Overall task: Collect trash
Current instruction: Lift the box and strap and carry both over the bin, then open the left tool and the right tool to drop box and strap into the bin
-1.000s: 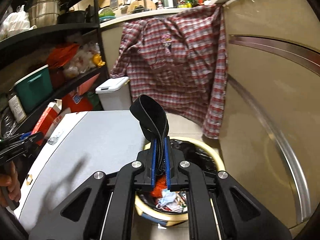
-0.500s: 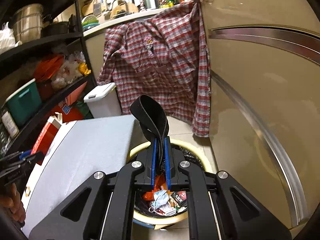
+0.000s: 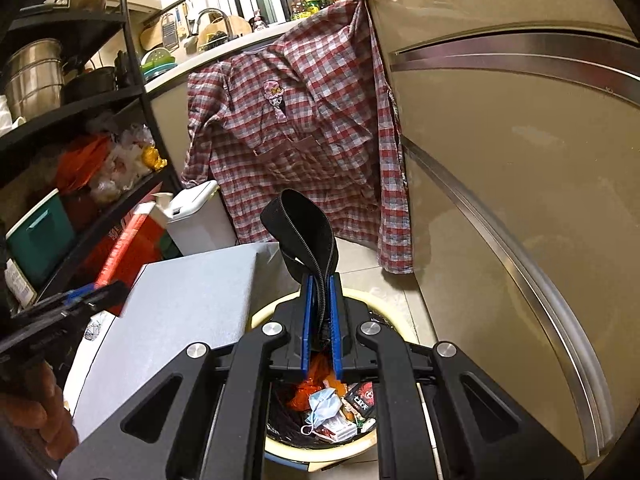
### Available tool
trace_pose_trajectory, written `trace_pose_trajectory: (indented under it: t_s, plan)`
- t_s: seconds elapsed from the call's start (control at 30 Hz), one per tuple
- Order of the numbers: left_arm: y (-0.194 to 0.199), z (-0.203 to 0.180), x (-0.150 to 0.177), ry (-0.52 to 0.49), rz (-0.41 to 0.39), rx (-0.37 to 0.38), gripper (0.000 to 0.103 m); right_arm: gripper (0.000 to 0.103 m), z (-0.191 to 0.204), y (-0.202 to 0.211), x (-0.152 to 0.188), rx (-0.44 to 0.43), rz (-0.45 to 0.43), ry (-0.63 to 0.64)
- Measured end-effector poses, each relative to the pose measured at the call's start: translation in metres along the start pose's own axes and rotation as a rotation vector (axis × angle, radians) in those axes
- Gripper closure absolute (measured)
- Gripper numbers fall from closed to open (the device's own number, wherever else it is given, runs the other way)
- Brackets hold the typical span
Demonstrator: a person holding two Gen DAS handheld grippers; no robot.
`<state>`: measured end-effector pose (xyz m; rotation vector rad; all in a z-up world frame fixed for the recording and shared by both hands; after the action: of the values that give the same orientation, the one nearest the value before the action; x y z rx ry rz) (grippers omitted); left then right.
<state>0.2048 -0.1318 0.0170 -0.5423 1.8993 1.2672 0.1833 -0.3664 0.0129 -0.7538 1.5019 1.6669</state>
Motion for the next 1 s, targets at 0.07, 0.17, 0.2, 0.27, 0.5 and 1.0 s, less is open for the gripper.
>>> trace_pose_trajectory:
  t_s: [0.07, 0.17, 0.2, 0.27, 0.5, 1.0]
  plan:
    - [-0.007, -0.006, 0.001, -0.012, 0.012, 0.007, 0.068, 0.094, -0.001, -0.002, -0.001, -0.004, 0.002, -0.007]
    - [-0.017, -0.01, 0.002, -0.009, 0.028, 0.015, 0.068, 0.094, -0.001, -0.006, -0.002, -0.008, 0.008, -0.013]
    - [-0.02, -0.01, 0.002, -0.01, 0.032, 0.014, 0.068, 0.094, 0.0, -0.008, -0.001, -0.01, 0.012, -0.012]
    - [-0.026, -0.011, 0.004, -0.008, 0.041, 0.013, 0.068, 0.094, 0.003, -0.01, -0.001, -0.013, 0.015, -0.008]
    - [-0.042, -0.016, 0.007, -0.02, 0.07, 0.014, 0.068, 0.09, 0.006, -0.016, -0.001, -0.019, 0.019, -0.008]
    - [-0.03, -0.007, 0.011, 0.002, 0.068, -0.016, 0.048, 0.056, 0.002, -0.022, 0.003, -0.004, 0.043, -0.023]
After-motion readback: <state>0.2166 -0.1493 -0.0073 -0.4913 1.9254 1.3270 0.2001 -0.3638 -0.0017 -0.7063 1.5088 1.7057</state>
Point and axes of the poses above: each gripper's, at about its wrist camera, not at the fingertips, and y roughly against the way its jaws point, z to its left, x to its underside, the point moved 3 cm from there along -y, roughly the way its jaws point, and after that the axes turned 6 degrees about x, right-handed, at the moved point
